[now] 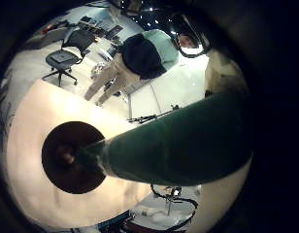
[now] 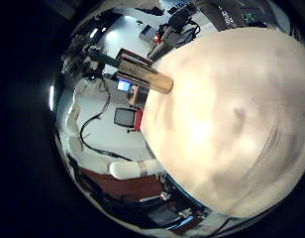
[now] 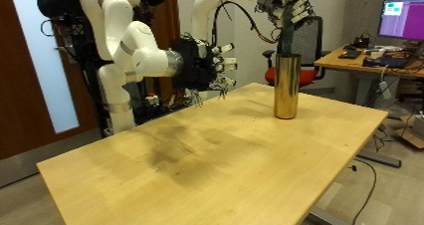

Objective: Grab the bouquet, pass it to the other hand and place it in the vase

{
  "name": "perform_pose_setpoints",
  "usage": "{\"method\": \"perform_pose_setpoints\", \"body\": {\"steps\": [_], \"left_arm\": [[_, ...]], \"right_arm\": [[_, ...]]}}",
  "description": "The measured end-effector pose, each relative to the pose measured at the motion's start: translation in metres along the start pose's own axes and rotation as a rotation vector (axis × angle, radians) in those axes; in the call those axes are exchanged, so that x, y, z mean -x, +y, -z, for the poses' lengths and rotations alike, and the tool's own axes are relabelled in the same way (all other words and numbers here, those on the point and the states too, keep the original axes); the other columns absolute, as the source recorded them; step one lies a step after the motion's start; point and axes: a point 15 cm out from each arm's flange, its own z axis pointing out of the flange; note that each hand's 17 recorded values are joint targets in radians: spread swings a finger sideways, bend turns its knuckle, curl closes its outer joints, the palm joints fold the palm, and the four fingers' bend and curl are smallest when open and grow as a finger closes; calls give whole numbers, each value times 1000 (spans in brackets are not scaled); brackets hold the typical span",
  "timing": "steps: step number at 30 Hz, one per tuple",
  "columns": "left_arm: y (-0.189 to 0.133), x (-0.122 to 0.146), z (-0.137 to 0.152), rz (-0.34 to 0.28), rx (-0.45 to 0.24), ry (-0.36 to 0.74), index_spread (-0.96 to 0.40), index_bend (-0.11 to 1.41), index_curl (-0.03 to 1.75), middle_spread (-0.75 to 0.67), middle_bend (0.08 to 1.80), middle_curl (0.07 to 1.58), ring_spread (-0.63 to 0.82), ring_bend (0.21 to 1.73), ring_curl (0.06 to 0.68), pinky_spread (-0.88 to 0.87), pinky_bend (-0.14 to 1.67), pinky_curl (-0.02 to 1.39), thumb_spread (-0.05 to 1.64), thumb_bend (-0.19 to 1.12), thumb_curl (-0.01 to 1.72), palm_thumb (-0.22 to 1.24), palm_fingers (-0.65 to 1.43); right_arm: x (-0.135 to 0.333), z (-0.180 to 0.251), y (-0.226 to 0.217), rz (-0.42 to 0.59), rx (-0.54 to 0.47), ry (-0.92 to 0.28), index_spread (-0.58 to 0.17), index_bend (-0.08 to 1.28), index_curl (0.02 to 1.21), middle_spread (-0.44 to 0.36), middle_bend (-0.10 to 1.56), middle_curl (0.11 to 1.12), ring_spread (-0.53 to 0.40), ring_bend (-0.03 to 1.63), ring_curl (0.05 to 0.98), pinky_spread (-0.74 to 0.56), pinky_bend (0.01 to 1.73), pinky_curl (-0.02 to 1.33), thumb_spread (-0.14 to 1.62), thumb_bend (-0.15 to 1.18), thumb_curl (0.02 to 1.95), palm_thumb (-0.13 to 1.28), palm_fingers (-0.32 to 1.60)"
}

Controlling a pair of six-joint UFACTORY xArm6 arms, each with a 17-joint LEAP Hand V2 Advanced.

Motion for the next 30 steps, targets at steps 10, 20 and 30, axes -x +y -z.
{"method": "perform_pose_setpoints", "body": {"steps": [10, 20, 30], "left_arm": [[7, 11, 3, -16, 34, -10, -94, 70, 1111, -26, 221, 863, 221, 808, 334, 234, 542, 413, 826, -58, 397, 305, -245], [13, 16, 46, -18, -48, -46, 210, 78, 550, 546, 125, 468, 595, 591, 226, 612, 398, 310, 728, -45, 350, 197, -257], [42, 22, 92, 6, -95, -92, 236, 112, 249, 615, 141, 216, 672, 441, 181, 668, 285, 274, 705, -42, 344, 181, -196]], "right_arm": [[0, 0, -1, 1, -1, 0, -371, 155, 242, 89, 175, 262, 182, 431, 264, 408, 579, 307, 979, -27, 363, 634, -23], [-1, 1, -1, -1, -2, 0, -370, 155, 244, 89, 177, 266, 182, 429, 262, 407, 581, 305, 982, -26, 370, 644, -20], [1, -1, -4, 6, 3, -1, -370, 156, 245, 97, 176, 266, 182, 438, 263, 406, 581, 302, 984, -26, 371, 647, -18]]}}
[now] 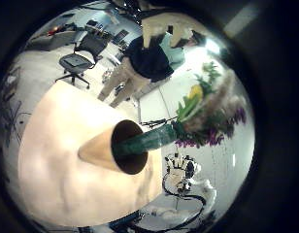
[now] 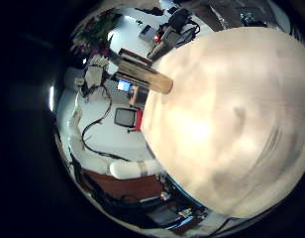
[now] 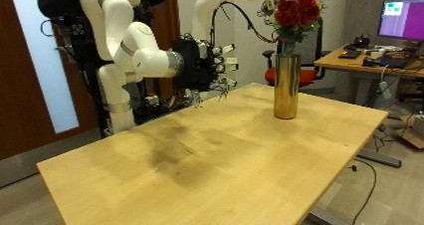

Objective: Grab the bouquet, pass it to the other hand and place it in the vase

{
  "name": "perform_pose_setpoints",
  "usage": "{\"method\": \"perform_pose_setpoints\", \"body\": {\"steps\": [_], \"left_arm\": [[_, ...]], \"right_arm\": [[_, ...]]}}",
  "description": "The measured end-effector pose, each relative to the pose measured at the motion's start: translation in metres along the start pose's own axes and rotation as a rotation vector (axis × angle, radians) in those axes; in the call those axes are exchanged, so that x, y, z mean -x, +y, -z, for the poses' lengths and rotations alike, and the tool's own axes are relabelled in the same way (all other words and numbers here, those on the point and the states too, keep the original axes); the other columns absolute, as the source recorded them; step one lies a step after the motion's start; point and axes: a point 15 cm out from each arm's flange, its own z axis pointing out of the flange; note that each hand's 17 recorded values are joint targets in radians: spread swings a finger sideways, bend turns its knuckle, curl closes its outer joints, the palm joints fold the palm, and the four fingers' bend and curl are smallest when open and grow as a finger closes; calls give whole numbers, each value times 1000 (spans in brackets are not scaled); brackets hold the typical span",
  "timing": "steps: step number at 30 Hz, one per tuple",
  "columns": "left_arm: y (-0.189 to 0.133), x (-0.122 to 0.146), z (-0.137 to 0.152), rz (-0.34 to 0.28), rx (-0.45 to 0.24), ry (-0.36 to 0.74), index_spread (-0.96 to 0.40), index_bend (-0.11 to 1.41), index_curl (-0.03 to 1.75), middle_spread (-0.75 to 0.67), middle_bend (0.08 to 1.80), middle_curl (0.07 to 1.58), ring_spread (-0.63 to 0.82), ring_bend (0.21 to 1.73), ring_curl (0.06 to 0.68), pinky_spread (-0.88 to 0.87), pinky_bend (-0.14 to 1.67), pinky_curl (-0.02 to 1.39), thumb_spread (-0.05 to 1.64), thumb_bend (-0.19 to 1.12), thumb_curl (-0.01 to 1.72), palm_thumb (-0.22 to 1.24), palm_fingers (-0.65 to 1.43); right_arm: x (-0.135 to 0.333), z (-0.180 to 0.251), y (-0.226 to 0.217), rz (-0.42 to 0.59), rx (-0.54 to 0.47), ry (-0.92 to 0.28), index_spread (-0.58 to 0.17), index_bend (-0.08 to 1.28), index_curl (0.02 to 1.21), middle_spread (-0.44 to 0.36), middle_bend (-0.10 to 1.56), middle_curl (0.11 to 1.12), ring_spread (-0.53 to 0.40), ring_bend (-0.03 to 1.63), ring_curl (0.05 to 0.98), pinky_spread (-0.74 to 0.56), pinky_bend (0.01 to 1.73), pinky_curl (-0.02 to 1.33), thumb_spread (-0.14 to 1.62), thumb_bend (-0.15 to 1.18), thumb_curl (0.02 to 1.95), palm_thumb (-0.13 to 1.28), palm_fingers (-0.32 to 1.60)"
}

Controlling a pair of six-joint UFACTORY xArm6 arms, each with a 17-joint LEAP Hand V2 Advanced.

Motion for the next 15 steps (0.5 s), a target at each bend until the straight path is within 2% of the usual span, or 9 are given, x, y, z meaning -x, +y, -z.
{"method": "perform_pose_setpoints", "body": {"steps": [7, 15], "left_arm": [[34, -6, 1, 16, -24, 23, 229, 120, 174, 617, 149, 145, 688, 397, 179, 649, 242, 279, 704, -41, 342, 182, -173], [54, -13, 9, 14, -24, 20, 217, 126, 146, 609, 153, 119, 692, 379, 186, 641, 222, 291, 704, -41, 341, 182, -156]], "right_arm": [[-4, -5, -4, 9, 1, -15, -370, 156, 247, 97, 177, 270, 183, 440, 262, 406, 581, 301, 982, -27, 369, 648, -18], [-12, -5, -2, -7, -4, -26, -370, 155, 248, 94, 179, 272, 179, 434, 261, 406, 582, 301, 978, -26, 372, 660, -19]]}}
